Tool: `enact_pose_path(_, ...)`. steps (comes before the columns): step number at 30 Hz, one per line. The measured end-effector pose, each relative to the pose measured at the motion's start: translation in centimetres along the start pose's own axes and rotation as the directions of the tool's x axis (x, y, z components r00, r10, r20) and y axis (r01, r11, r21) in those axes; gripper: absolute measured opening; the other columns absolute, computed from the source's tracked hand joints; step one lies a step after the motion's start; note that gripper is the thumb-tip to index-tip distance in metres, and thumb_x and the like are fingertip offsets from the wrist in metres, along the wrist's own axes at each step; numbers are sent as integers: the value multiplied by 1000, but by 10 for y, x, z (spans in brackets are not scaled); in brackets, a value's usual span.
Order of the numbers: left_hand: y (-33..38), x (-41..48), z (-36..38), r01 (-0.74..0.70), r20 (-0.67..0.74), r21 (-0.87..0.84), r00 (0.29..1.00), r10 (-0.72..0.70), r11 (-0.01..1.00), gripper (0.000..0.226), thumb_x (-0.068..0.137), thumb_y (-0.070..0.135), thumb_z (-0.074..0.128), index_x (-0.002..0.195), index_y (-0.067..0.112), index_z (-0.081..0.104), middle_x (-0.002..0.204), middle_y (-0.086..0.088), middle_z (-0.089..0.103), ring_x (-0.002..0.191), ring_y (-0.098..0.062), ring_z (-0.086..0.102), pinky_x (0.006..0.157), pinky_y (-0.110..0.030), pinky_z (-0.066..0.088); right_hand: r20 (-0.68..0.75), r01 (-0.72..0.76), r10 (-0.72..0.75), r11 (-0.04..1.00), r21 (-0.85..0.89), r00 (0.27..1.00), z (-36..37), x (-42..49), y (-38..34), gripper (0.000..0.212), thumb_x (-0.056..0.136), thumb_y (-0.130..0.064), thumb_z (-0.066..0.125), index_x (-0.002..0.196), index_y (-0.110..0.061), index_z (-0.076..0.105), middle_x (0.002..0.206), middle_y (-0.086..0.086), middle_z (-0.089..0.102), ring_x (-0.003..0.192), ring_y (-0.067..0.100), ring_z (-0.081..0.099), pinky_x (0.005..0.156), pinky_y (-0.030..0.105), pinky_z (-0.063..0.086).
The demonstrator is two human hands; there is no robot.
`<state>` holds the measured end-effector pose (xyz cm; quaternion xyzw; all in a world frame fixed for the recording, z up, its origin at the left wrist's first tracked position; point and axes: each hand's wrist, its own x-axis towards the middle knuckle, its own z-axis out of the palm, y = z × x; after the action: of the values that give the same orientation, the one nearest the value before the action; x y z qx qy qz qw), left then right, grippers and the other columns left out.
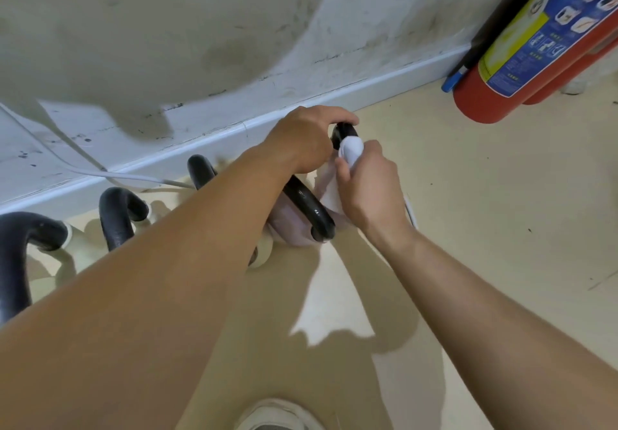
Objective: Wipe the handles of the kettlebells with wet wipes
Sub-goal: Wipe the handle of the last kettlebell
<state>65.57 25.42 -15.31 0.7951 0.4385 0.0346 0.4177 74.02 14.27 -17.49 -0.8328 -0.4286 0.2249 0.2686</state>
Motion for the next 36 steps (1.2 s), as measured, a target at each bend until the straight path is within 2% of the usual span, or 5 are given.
enact_pose_path(13,-11,-8,1,99,-132,151,988,-79,984,65,89,12,35,129,60,55,143,6,54,133,-22,43,108,-32,38,446,-366,289,926,96,847,-20,56,-31,18,92,-28,63,84,-12,61,81,6,62,67,21,59,57,28,45)
enact_pose_path(19,-12,-13,2,82,-161,153,985,-58,985,71,86,6,35,128,59,55,139,10,58,131,-18,44,112,-34,34,43,86,-80,983,-162,996,1,16,-5,20,93,-20,51,80,-6,47,69,5,46,64,33,46,50,35,27)
enact_pose_path(25,-9,-22,2,78,-195,219,980,-35,973,65,92,5,37,137,49,53,140,2,57,130,-22,44,114,-33,30,-118,-2,24,983,183,993,9,-11,20,22,93,-34,64,101,-15,58,76,-4,62,71,22,61,58,34,45)
enact_pose_path(32,-4,-25,4,84,-208,286,978,-24,955,60,94,9,39,141,45,50,139,2,58,130,-24,43,117,-36,25,535,-323,99,882,344,839,-25,30,11,24,90,-32,74,83,-12,64,73,1,66,64,16,65,60,27,49)
enact_pose_path(36,-1,-28,4,97,-224,260,974,-38,961,59,94,10,39,140,45,51,137,0,58,132,-23,41,118,-36,24,145,-171,142,962,213,979,-2,13,9,36,88,-43,69,72,-16,50,61,-7,51,51,13,46,48,22,35)
